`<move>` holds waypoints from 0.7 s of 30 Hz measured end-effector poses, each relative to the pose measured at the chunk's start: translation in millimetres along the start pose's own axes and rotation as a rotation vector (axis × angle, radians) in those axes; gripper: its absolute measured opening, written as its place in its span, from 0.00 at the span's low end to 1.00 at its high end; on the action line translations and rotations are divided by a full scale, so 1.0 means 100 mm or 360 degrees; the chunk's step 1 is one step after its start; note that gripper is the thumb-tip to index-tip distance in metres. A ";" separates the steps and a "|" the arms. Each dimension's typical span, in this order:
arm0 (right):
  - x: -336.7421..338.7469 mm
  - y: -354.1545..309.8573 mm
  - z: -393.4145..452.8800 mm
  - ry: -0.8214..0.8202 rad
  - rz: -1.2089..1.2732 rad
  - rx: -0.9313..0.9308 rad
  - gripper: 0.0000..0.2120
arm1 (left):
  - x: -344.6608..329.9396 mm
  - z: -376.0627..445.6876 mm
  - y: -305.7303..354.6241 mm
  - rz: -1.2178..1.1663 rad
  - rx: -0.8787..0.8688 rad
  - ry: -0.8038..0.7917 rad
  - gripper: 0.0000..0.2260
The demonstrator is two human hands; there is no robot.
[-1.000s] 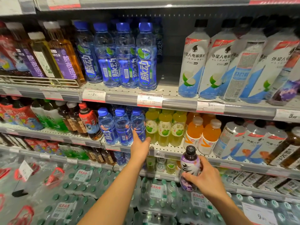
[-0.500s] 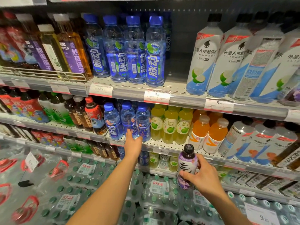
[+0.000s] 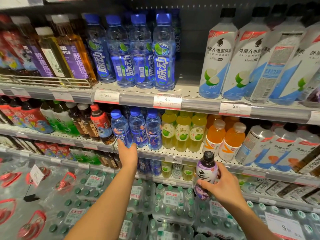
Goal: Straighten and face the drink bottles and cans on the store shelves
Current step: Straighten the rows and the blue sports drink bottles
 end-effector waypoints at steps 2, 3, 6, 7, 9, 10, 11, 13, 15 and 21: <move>0.00 0.02 -0.02 0.0003 -0.0030 0.0007 0.31 | -0.01 0.04 0.02 -0.0033 0.0012 0.0021 0.35; 0.01 0.03 -0.03 0.0010 -0.0036 0.0012 0.31 | -0.02 0.05 0.01 -0.0036 0.0006 0.0042 0.35; 0.04 0.05 -0.03 0.0037 -0.0058 0.0034 0.33 | -0.01 0.05 -0.04 -0.0024 -0.0035 0.0047 0.34; 0.07 0.05 -0.03 0.0055 -0.0063 0.0038 0.33 | -0.02 0.06 -0.04 -0.0025 -0.0052 0.0039 0.33; 0.11 0.08 -0.03 0.0096 -0.0071 0.0041 0.32 | -0.04 0.08 -0.03 -0.0022 -0.0051 0.0005 0.32; 0.13 0.08 -0.03 0.0111 -0.0068 0.0035 0.31 | -0.04 0.09 -0.04 -0.0013 -0.0049 -0.0015 0.32; 0.14 0.08 -0.04 0.0119 -0.0063 0.0029 0.31 | -0.04 0.11 -0.05 -0.0001 -0.0054 -0.0024 0.32; 0.16 0.07 -0.05 0.0128 -0.0048 0.0026 0.31 | -0.02 0.12 -0.06 0.0014 -0.0061 -0.0036 0.33; 0.16 0.07 -0.06 0.0135 -0.0052 0.0032 0.31 | -0.01 0.13 -0.08 0.0019 -0.0045 -0.0070 0.33; 0.19 0.08 -0.11 0.0132 -0.0054 0.0032 0.33 | -0.01 0.24 -0.03 0.0132 -0.0059 -0.0310 0.32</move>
Point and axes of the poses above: each hand's wrist, its own z-axis towards the middle knuckle, its own x-axis out of the back of the hand, y = z × x, the point moved 2 cm from there along z, towards the middle knuckle, and after that the axes turned 14 degrees about y, right-handed, at the moved point
